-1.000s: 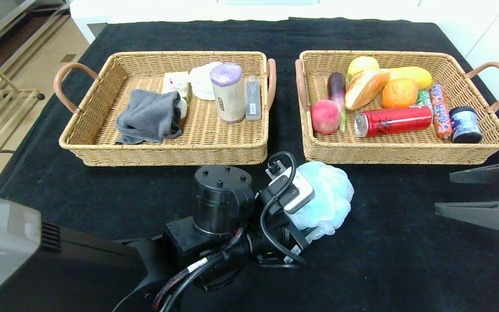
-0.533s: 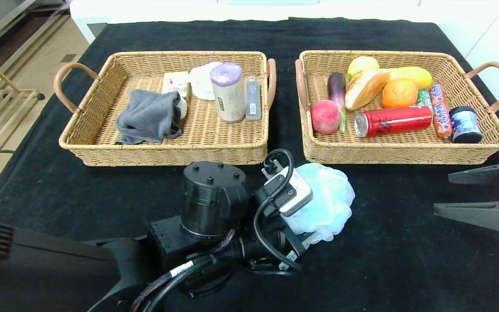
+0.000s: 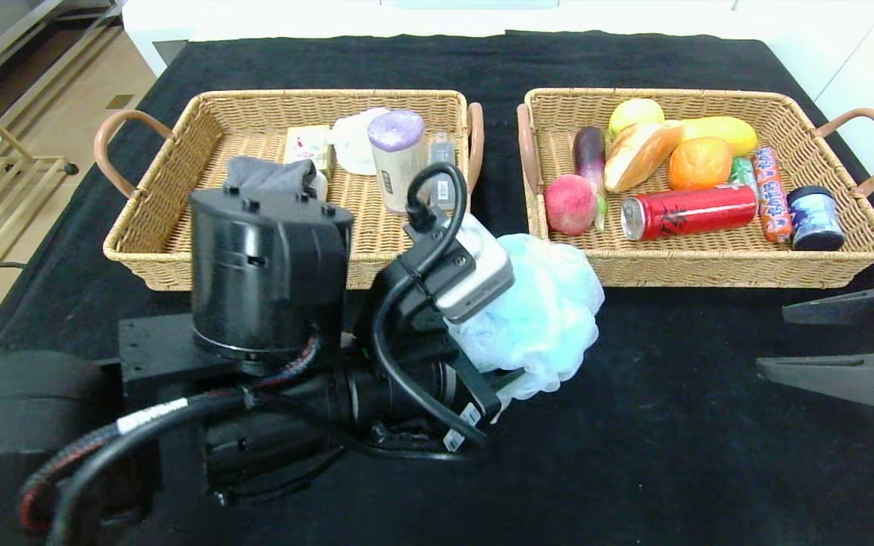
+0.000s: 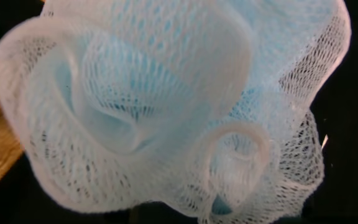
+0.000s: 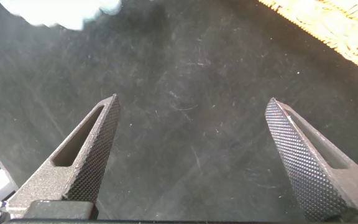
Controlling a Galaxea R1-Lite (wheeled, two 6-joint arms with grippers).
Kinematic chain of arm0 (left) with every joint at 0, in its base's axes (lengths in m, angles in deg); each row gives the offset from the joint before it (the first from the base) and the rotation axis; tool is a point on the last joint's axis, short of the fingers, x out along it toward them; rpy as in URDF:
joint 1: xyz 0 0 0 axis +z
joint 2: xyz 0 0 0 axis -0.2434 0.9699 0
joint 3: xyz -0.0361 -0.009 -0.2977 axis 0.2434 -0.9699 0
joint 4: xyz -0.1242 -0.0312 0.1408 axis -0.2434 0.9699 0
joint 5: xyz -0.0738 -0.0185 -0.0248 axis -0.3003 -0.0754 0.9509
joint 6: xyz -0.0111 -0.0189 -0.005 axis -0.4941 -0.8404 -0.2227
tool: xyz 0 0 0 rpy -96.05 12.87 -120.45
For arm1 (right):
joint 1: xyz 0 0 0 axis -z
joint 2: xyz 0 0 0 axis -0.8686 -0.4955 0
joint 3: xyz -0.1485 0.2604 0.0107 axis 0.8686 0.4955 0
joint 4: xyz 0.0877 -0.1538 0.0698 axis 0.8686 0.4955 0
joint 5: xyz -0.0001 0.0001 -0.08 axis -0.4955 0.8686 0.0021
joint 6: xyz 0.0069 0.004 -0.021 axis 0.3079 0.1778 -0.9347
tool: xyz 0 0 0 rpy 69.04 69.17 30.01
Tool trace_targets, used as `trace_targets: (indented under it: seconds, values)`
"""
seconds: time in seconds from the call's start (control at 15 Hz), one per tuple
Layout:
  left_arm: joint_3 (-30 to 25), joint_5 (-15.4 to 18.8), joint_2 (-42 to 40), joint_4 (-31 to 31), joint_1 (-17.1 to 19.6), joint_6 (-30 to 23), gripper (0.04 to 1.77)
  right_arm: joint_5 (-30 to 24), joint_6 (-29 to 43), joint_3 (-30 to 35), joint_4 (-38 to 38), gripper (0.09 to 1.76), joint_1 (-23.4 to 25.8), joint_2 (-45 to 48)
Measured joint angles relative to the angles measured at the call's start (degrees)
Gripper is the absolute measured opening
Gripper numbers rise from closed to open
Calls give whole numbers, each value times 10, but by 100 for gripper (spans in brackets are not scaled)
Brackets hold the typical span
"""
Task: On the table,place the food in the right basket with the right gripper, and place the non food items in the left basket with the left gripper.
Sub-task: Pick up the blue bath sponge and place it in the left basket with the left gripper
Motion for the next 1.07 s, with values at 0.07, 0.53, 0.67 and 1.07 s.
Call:
trace_targets:
  seconds: [0.07,0.53,0.67,1.07]
  values:
    - [14,-9,-13,24,2,0,65,0,0,0,1,171,0,0]
    - [93,-16,-52,73,75,0,65,0,0,0,1,171,0,0]
    - [125,-9,-59,108,110,-2,64,0,0,0,1,171,0,0]
    - [207,35,-67,154,232,-13,62,0,0,0,1,171,0,0]
